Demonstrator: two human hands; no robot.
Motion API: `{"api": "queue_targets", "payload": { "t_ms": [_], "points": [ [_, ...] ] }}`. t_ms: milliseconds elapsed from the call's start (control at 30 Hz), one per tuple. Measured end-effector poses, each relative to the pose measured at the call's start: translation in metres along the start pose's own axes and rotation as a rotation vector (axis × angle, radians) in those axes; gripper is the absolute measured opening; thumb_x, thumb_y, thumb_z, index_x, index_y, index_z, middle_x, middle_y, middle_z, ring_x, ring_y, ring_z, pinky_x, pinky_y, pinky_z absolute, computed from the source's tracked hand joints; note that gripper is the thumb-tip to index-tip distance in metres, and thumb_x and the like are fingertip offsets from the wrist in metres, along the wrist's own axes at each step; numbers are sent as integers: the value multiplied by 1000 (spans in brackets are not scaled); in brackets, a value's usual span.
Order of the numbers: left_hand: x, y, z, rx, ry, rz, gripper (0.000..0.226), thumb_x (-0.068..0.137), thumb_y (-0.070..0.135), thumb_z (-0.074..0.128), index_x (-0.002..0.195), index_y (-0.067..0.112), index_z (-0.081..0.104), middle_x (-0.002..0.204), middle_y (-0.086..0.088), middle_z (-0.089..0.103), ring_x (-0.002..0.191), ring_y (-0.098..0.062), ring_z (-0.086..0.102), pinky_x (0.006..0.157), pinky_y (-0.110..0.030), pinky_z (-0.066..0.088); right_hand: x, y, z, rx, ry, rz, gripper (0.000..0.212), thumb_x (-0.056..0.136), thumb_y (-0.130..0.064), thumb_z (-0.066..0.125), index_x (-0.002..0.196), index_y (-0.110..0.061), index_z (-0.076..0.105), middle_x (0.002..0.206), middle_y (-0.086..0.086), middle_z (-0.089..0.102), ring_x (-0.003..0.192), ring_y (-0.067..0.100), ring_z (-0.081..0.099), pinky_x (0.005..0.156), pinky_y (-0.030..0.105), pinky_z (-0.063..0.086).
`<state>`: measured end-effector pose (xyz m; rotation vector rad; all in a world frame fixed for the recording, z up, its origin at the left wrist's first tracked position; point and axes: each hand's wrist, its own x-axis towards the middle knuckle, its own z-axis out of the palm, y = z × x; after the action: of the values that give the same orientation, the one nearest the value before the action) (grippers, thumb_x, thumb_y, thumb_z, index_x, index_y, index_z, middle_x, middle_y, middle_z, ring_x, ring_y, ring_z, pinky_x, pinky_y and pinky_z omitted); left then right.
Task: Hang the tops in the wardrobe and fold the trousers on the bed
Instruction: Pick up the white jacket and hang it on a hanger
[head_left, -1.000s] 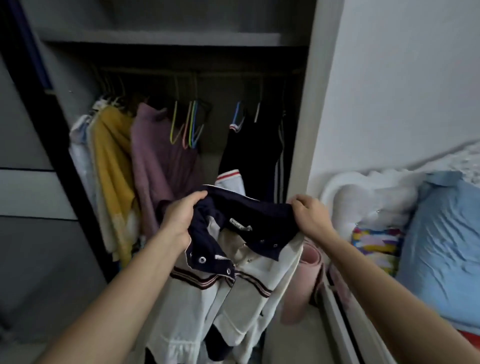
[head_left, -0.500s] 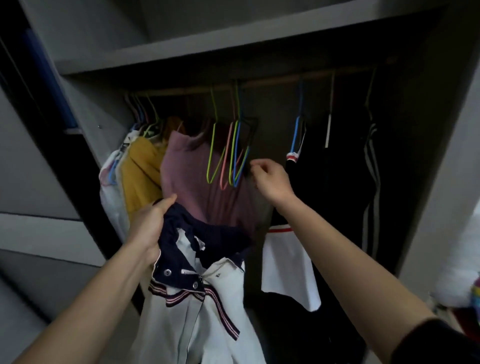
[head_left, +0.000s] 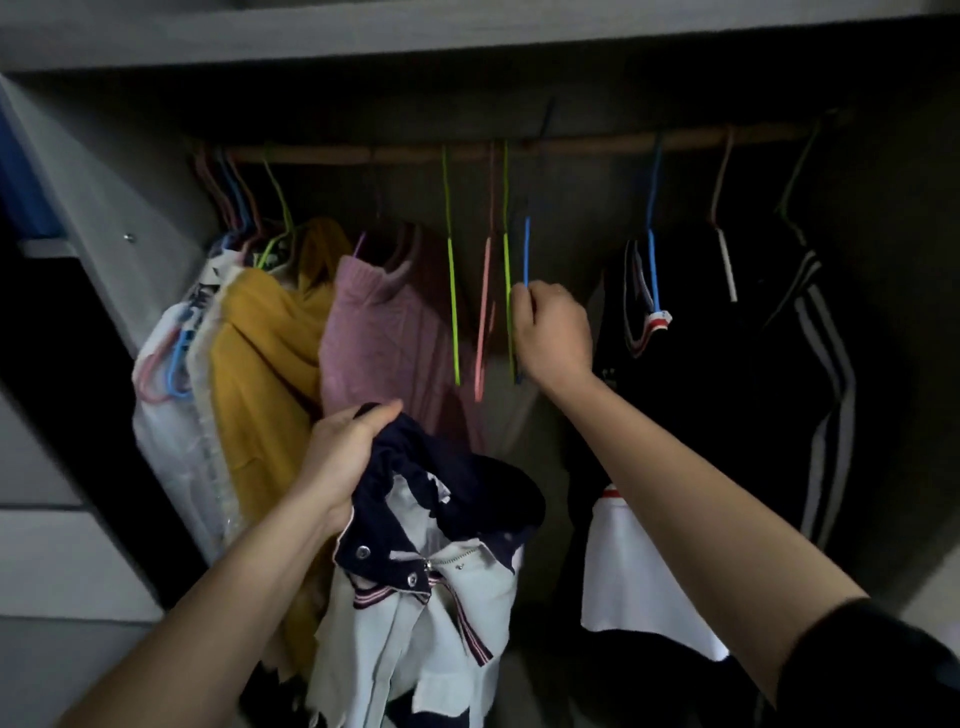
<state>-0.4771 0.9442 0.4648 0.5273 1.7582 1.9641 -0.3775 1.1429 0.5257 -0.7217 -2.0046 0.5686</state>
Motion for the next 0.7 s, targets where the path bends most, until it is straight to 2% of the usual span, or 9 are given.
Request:
{"api": "queue_targets", "payload": {
  "t_ms": [167,267,367,433,500,600,700],
  "points": [
    [28,-8,-14,2,-166,3,23,86,24,72,87,1,72,79,-18,73,67,-28,69,57,-27,54,-17,-13,-11,-42,236,-31,33,106,-26,41,90,-5,61,88,14,61,84,31,59,72,38,41],
    [38,-18,-17,-10,-245,-23,19,87,24,71,77,7,71,71,-15,72,59,-24,67,49,-24,51,-61,0,-11,-20,304,48,32,107,-26,39,101,-8,65,91,6,67,88,23,63,75,34,44],
    [37,-37,-15,33,-315,-63,21,86,28,72,71,13,70,72,-15,71,62,-25,67,58,-28,51,-125,24,-12,-55,334,115,29,107,-26,38,107,-13,64,87,-5,64,84,18,63,69,22,37],
    [34,-50,-14,100,-345,-72,24,85,33,72,75,11,68,74,-15,68,67,-26,65,65,-33,49,-164,36,-19,-68,347,155,26,107,-31,37,101,-22,60,76,-14,60,73,7,62,61,15,36],
    [30,-58,-14,173,-371,-58,35,84,39,70,80,4,65,75,-15,62,70,-25,60,68,-36,45,-195,42,-28,-64,375,173,31,107,-42,35,88,-27,55,73,-13,58,62,4,57,54,10,36],
    [19,-62,-12,298,-347,10,54,83,47,67,80,-6,57,72,-11,61,66,-22,57,65,-34,42,-239,48,-45,-50,420,191,40,101,-58,36,75,-28,41,65,-4,49,49,7,42,44,12,28],
    [0,-60,-5,466,-300,134,52,87,51,62,74,1,58,66,-9,63,65,-22,60,62,-32,42,-276,51,-66,-39,429,212,37,99,-60,37,73,-35,31,60,-13,44,49,5,39,44,12,26]
  ]
}}
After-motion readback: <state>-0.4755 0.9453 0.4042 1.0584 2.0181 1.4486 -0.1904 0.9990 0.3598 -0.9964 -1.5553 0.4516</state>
